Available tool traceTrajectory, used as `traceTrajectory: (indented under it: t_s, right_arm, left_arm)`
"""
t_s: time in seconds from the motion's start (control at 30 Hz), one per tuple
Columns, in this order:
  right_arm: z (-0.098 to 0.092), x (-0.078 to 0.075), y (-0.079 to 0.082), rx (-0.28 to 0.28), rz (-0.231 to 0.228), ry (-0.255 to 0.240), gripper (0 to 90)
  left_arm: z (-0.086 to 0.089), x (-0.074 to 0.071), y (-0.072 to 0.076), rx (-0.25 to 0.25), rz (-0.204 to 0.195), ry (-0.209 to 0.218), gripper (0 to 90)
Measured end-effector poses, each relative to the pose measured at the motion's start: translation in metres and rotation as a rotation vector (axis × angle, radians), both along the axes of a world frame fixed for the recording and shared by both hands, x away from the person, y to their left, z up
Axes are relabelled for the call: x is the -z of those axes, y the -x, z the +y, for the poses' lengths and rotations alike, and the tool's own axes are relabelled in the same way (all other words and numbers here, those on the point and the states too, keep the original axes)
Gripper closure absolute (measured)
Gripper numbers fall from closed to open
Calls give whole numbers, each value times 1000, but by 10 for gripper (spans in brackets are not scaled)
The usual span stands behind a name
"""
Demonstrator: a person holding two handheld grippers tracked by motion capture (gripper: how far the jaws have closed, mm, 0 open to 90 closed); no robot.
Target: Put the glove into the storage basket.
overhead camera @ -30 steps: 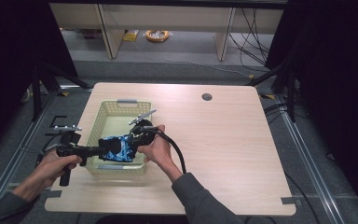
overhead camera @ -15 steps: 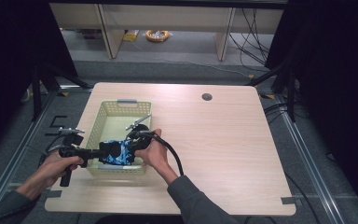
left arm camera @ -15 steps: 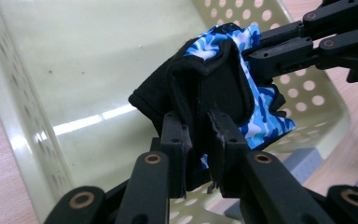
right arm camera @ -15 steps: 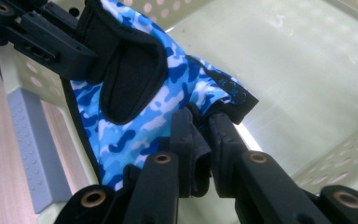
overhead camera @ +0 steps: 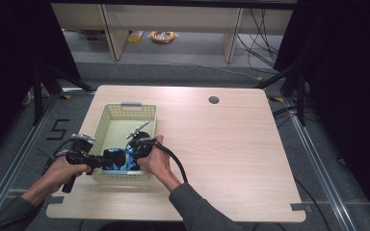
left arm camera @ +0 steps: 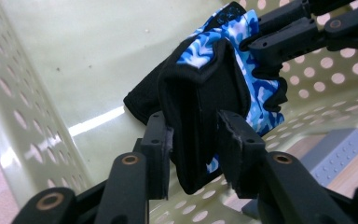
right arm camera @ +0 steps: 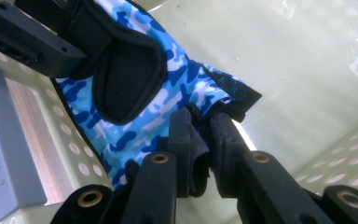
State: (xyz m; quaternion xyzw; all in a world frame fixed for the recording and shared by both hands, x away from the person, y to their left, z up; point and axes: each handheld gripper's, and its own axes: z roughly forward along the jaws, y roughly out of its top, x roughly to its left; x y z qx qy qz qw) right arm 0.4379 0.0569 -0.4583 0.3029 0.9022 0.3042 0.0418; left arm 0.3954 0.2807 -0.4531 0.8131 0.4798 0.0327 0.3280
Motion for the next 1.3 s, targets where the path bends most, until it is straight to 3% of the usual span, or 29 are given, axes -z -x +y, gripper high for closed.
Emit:
traceTrajectory:
  t_s: [0.1,0.13,0.2,0.27,0.33,0.4,0.47,0.5,0.53,0.9,1.1,1.23,1.27,1.3]
  right_arm:
    - [0,0,-1,1,1,-2,787]
    - [0,0,0,3,6,0,784]
    - [0,0,0,12,12,4,768]
    - [0,0,-1,6,-3,10,746]
    - [0,0,-2,7,-13,13,745]
    - [-1,-1,-3,20,-13,9,678]
    - [-2,-3,-4,33,-40,27,653]
    - [-3,-5,-4,36,-52,28,651]
    - [-4,-7,-5,40,-60,18,647]
    - [-27,-34,-2,49,-111,-81,538]
    - [-49,-50,7,50,-131,-123,490]
    - [-67,-55,14,46,-157,-138,481]
    - [-70,-54,15,57,-179,-162,475]
    - [-76,-57,19,69,-148,-148,470]
  left_arm:
    - [-5,-2,1,-18,11,8,559]
    - [-4,-4,1,-14,12,-13,538]
    - [-5,-6,1,-45,-7,-17,489]
    - [-4,-10,0,-54,2,-10,463]
    - [-4,-15,1,-72,-15,-14,444]
    - [-5,-17,1,-76,-35,4,445]
    - [-6,-21,0,-87,-39,-3,432]
    - [-7,-20,0,-89,-60,25,430]
    - [-7,-23,0,-85,-47,10,430]
    - [-21,-39,13,-74,-105,78,363]
    - [-35,-46,27,-41,-123,109,330]
    - [-49,-49,36,-40,-138,149,321]
    - [-51,-49,38,-31,-140,157,319]
    - [-55,-49,39,-35,-145,172,317]
